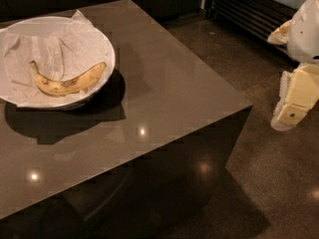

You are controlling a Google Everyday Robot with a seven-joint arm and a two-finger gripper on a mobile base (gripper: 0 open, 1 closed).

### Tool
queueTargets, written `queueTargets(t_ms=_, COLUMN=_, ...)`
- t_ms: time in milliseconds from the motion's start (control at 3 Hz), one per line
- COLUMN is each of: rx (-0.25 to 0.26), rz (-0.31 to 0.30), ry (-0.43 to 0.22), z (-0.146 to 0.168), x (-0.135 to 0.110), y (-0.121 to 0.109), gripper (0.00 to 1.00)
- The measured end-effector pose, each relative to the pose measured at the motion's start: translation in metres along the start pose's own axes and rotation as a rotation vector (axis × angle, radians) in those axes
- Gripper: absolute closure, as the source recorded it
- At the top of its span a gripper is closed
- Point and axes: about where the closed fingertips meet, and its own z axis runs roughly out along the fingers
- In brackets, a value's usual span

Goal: Pick banana from white bowl

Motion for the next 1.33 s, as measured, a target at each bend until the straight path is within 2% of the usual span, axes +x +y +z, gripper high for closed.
queueTargets(t_ms=667, rx=0.011, rz=-0.021, ry=-0.008, z=-0.004, x=-0.01, y=-0.004, gripper=0.0)
queueTargets(t_ms=1000, rx=-0.02, rz=-0.034, ry=-0.044, z=-0.006, x=-0.036, y=-0.016, gripper=0.0)
queueTargets(t_ms=1333, rx=-0.043, rz=-0.071, ry=-0.051, z=-0.006, x=-0.067, y=-0.032, gripper=0.0)
